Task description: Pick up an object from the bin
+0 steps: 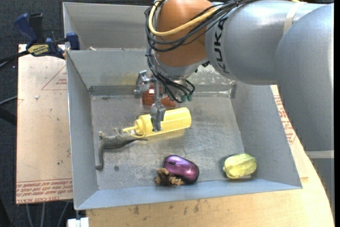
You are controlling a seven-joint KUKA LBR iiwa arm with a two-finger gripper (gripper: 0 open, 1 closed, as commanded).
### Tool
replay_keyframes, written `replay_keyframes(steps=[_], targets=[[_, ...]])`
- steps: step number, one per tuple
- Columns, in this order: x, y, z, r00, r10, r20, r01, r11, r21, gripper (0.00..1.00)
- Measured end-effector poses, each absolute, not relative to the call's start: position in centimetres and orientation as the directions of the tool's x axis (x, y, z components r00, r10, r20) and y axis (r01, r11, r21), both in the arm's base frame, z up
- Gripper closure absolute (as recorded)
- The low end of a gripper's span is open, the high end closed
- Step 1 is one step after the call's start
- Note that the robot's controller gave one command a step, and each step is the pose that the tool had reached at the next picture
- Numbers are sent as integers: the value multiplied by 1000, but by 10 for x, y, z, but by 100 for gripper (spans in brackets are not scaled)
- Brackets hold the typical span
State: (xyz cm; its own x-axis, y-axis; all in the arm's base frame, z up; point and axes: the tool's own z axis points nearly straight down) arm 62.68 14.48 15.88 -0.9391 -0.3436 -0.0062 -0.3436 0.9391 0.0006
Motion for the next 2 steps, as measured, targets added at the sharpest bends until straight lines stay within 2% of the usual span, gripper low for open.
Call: replay_keyframes(steps=[1,2], targets=[[616,124,127,-883,-469,1,-469,883,2,0],[645,127,81,-472,-882,0,-882,472,-2,100]])
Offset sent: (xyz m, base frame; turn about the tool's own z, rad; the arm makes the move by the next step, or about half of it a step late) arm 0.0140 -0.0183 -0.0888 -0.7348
